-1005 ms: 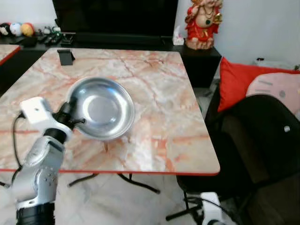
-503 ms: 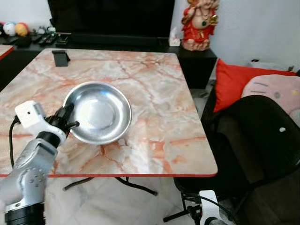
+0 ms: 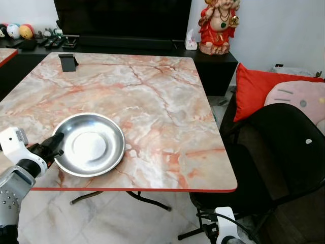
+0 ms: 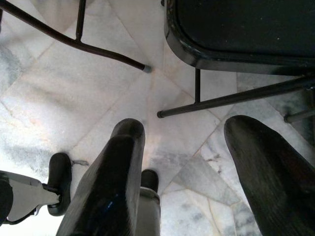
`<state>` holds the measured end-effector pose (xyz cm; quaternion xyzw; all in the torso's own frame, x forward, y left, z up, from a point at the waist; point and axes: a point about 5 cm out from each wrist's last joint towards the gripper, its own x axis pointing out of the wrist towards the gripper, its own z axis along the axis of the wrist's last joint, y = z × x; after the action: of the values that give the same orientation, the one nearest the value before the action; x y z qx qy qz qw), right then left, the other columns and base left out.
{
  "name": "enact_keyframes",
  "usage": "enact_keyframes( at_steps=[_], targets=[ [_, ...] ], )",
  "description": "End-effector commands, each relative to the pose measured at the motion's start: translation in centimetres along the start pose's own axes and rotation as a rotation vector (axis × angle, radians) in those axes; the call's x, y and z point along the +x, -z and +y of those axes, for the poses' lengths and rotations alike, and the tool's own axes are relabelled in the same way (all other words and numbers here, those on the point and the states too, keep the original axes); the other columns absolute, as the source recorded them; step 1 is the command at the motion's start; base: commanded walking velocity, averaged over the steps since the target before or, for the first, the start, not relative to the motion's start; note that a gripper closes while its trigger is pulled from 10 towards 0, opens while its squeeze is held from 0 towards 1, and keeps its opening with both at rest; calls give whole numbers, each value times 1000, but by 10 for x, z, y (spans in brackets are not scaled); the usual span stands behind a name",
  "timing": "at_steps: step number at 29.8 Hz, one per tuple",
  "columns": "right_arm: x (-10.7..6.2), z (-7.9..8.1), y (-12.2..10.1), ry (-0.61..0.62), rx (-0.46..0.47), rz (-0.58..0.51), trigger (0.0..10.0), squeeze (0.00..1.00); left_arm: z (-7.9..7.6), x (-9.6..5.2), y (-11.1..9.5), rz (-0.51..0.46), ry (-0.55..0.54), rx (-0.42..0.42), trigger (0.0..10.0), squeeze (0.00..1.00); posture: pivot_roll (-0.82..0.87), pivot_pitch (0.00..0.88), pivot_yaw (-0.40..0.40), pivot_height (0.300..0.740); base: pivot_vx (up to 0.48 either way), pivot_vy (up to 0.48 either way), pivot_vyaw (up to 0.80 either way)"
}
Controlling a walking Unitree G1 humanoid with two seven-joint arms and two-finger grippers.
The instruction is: Setting the table
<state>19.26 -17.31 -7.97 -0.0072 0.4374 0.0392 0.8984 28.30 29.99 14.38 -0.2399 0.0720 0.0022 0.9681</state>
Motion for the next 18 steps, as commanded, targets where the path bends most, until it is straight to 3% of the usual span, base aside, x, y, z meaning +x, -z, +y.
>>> enact_keyframes(
  at_steps=[1, 6, 18],
  targets=[
    [0, -2, -1, 4, -9, 3, 10000, 0, -4, 8, 2, -28, 15, -46, 10000, 0, -6, 0, -69, 719, 0, 0, 0],
    [0, -2, -1, 3, -8, 2, 10000, 0, -6, 21, 9, -42, 23, -125, 10000, 0, -18, 0, -62, 719, 0, 0, 0],
    [0, 0, 0, 3, -3, 3, 10000, 0, -5, 37, 6, -15, -10, -89, 10000, 0, -23, 0, -51, 719, 0, 0, 0]
  ],
)
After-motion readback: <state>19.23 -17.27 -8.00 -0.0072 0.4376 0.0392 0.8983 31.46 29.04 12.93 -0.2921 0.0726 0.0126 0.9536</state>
